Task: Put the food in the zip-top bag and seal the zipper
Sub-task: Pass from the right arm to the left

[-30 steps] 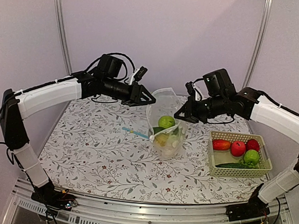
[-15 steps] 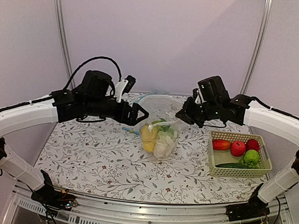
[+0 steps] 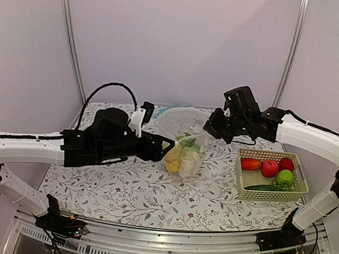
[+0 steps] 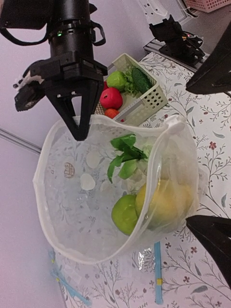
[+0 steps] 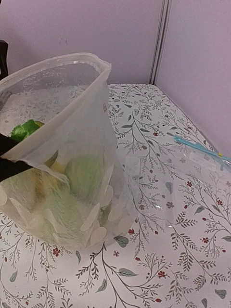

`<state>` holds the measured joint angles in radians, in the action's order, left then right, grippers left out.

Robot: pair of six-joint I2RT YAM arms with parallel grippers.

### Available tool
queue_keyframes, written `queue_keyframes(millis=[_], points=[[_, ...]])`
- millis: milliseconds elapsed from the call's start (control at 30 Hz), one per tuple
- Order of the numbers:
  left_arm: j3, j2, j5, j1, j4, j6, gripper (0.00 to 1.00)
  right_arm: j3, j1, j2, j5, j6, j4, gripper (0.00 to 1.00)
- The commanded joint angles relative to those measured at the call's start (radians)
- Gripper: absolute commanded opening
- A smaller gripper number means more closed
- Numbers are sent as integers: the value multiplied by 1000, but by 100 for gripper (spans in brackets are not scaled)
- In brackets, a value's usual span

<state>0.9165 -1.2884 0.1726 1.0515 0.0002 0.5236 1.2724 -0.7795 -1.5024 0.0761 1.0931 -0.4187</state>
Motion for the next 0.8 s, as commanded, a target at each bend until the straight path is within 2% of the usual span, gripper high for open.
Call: queue_keyframes(millis=[0,133,333,467,667,767], points=[[30,-71,10,51,149,64,83,33,-17,8,68,23,6,0],[73,-134,-18,78,163,86,80,33,-22,8,84,26,5,0],[92,-181,28,82,137,163,53,31,-29,10,93,20,3,0],[111,-191,70,82,79,177,43,30,-30,15,97,17,2,0],[148,-210,110,82,16,183,34,28,-34,15,98,16,6,0],[155,-215,108,82,13,170,23,23,-36,18,99,12,6,0]])
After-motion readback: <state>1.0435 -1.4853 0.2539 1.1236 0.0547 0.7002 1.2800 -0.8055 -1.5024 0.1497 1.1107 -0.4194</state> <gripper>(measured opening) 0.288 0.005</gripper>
